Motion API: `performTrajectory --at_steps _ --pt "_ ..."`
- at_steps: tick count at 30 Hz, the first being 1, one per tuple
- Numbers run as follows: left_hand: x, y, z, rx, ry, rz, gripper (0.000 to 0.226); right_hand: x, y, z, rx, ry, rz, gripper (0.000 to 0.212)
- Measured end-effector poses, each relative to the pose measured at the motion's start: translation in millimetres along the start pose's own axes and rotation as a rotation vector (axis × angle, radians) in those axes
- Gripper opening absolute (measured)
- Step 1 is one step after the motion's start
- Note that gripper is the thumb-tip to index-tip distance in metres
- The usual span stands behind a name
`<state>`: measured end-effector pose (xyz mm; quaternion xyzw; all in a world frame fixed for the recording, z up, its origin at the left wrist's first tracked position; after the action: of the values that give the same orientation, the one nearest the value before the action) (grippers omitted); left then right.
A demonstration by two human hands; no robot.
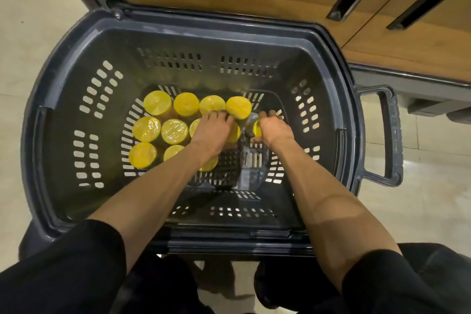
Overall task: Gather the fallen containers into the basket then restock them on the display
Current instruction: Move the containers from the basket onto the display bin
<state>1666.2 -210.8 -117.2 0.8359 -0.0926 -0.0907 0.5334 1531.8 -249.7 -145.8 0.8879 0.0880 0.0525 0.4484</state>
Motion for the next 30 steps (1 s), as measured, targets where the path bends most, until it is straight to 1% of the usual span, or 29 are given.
performTrajectory --at_steps 5,9,12,14,16,20,22,24,26,28,30 --pt "-1 -9 8 0.034 -0.001 -0.020 0.064 -5 6 2 -0.026 -0.056 0.086 0.072" --pt "8 -5 6 0.011 0.052 -0.215 0.061 -7 17 -10 -0.030 -0.076 0.102 0.070" --pt "10 24 -20 -0.047 0.112 -0.387 0.064 -5 38 -39 -0.042 -0.061 0.101 0.074" --pt "12 57 -50 -0.099 0.156 -0.472 0.069 -1 61 -67 -0.035 -0.043 0.108 0.071" --pt "13 95 -82 -0.117 0.186 -0.549 0.071 4 92 -101 -0.025 -0.028 0.142 0.069" --pt "14 175 -142 -0.181 0.177 -0.725 0.065 11 164 -174 -0.025 -0.011 0.236 0.071" --pt "17 214 -175 -0.209 0.209 -0.810 0.064 15 203 -212 -0.054 0.002 0.272 0.066" --pt "21 257 -211 -0.276 0.241 -0.890 0.062 19 241 -250 -0.074 0.033 0.272 0.060" --pt "25 302 -247 -0.312 0.272 -0.937 0.060 27 283 -292 -0.067 0.068 0.252 0.063" --pt "29 342 -284 -0.313 0.328 -0.972 0.060 33 328 -334 -0.073 0.091 0.259 0.068" --pt "31 374 -324 -0.334 0.379 -1.018 0.066 39 370 -377 -0.091 0.122 0.271 0.069"
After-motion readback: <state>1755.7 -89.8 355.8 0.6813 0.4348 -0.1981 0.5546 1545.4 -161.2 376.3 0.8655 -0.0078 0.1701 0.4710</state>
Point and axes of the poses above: each hand's wrist, its own z-axis towards the middle knuckle, its own y-axis out of the back of the hand, x = y × z, the point moved 8 cm from there along z, towards the middle knuckle, and after that the axes turned 7 degrees about -z, right-handed, at the moved point
